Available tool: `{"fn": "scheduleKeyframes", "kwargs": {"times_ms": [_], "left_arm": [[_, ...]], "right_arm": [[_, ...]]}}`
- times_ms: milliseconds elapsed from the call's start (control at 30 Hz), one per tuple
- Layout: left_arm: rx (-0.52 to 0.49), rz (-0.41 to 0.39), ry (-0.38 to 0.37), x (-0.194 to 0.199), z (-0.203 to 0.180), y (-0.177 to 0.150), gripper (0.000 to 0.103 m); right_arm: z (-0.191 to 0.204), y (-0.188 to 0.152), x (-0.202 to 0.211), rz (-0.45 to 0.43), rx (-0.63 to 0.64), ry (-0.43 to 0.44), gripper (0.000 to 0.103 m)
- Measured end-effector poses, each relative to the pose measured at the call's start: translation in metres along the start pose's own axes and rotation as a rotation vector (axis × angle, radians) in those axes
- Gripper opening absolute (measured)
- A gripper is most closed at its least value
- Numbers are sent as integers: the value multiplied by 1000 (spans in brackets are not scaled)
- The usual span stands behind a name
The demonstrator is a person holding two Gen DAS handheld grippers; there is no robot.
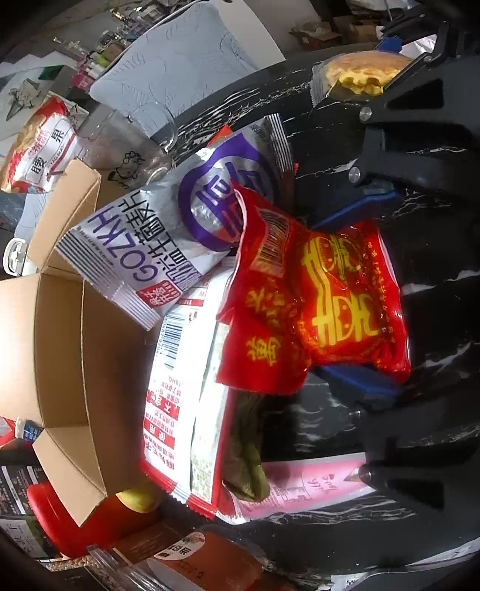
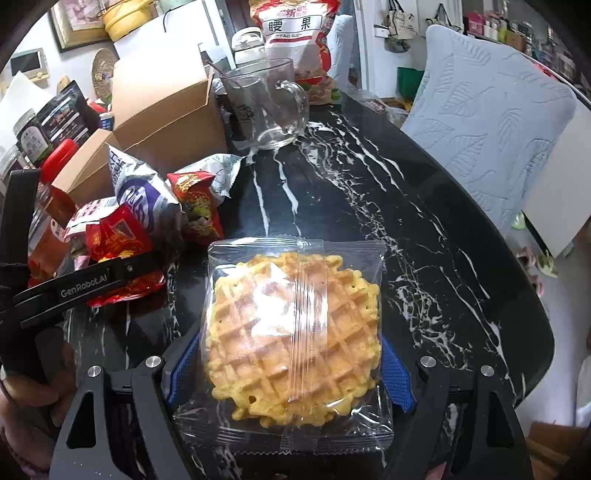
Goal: Organize snacks
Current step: 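Grasp the red-and-gold snack packet with the left tool while the right tool holds the waffle, then carry the red packet with the left tool while the right tool carries the waffle into the box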
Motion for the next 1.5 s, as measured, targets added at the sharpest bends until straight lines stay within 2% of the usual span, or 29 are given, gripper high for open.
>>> {"fn": "scheduleKeyframes", "kwargs": {"times_ms": [200, 433, 600, 733, 833, 1133, 1500], "left_arm": [[-3, -1, -45, 15, 12, -19, 63], [-9, -20, -65, 40, 22, -41, 63], [-5, -77, -67, 70, 36, -48, 63], [-14, -152, -57, 106, 51, -49, 63], [-20, -207, -49, 127, 53, -44, 63], [-26, -342, -74, 170, 48, -3, 63], [-76, -445, -93, 198, 36, 45, 63]], "right_arm": [[4, -2, 2, -8, 12, 10, 82], [20, -12, 5, -12, 30, 34, 82], [36, -18, 9, -16, 49, 68, 82], [51, -17, 14, -30, 67, 90, 82], [64, -12, 22, -55, 88, 108, 82], [105, 23, 54, -156, 186, 174, 82], [144, 79, 87, -265, 281, 223, 82]]}}
Point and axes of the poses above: each gripper's, at about its wrist camera, not at the fingertips, and x roughly against the way its jaws point, z to its left, y to its top, the point moved 10 cm from there along -x, roughly the way its jaws point, and after that the axes turned 8 degrees about z, right-handed, at the moved point
